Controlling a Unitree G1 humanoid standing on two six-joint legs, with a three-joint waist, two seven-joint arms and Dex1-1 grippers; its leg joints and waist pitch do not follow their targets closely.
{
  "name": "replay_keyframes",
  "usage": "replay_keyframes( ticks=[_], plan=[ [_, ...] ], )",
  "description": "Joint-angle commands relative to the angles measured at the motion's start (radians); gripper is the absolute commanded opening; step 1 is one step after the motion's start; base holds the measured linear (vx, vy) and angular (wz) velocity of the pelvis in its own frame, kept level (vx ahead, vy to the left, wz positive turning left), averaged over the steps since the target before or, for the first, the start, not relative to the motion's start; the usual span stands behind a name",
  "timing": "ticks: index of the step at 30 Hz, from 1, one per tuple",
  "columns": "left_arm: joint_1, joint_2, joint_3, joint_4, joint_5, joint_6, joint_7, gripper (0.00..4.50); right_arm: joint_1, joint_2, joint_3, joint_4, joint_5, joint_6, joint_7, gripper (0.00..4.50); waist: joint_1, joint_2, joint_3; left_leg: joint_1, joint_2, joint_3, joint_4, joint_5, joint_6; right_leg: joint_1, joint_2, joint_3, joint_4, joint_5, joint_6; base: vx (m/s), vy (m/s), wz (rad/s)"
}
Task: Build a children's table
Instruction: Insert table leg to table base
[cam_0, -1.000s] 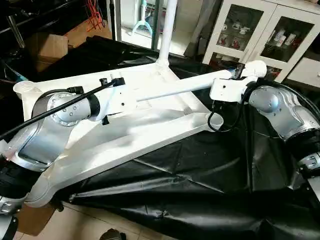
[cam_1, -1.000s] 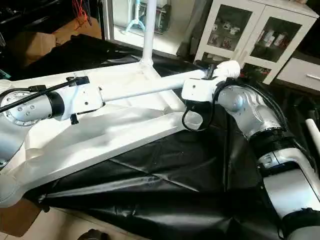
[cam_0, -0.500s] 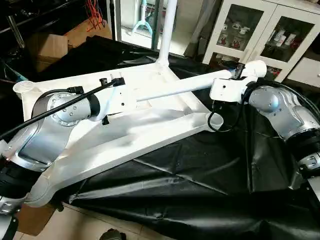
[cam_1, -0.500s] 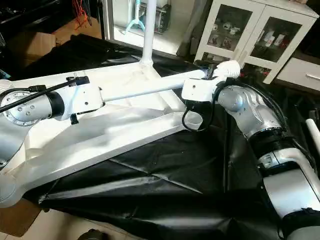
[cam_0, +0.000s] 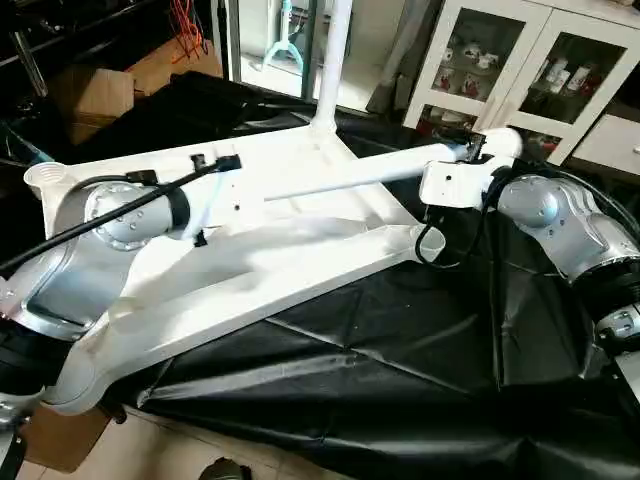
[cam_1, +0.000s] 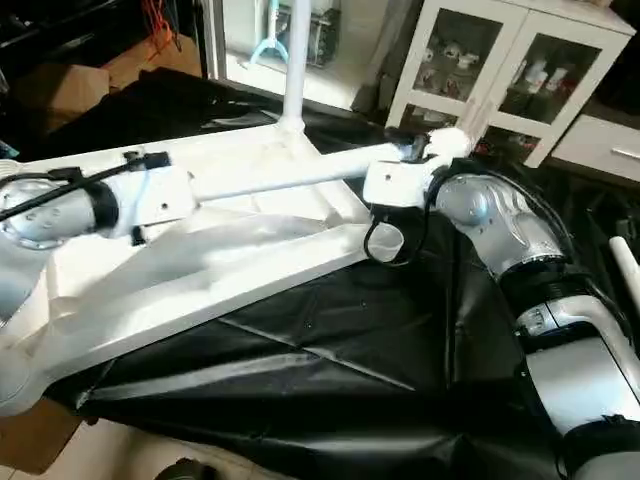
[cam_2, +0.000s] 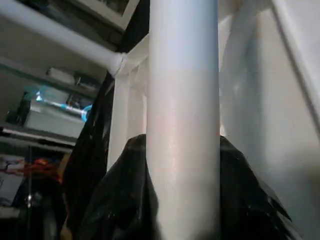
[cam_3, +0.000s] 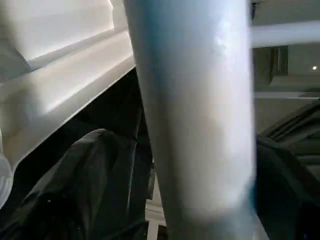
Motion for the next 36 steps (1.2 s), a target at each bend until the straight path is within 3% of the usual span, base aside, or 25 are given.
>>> replay_keyframes(
  ticks=[1,17,36],
  plan=[
    [-0.025,-0.001,0.047,-0.003,0.003,0.003,0.005,1.38,-0.004,-0.014,-0.005,0.020,0.006,-0.001,0.014,3.59,0.000,0.001,-0.088,0.044,0.034,-0.015,-0.059,0.065,0.006,0.051,-0.041,0.037,-0.041,0.256,-0.261,0.000,0.000,0.00],
    [-0.039,-0.015,0.061,-0.008,0.007,-0.021,0.012,1.38,-0.003,0.003,0.000,0.044,0.018,-0.023,0.028,2.15,0.002,-0.004,-0.087,0.041,0.034,-0.014,-0.058,0.073,0.017,0.052,-0.042,0.038,-0.041,0.254,-0.261,0.000,0.000,0.00],
    [-0.052,-0.041,0.085,0.011,0.001,-0.061,0.023,1.38,-0.011,0.013,-0.008,0.069,0.033,-0.033,0.049,2.04,0.003,-0.003,-0.088,0.041,0.035,-0.015,-0.058,0.065,0.017,0.051,-0.043,0.038,-0.041,0.248,-0.265,0.000,0.000,0.00]
  ],
)
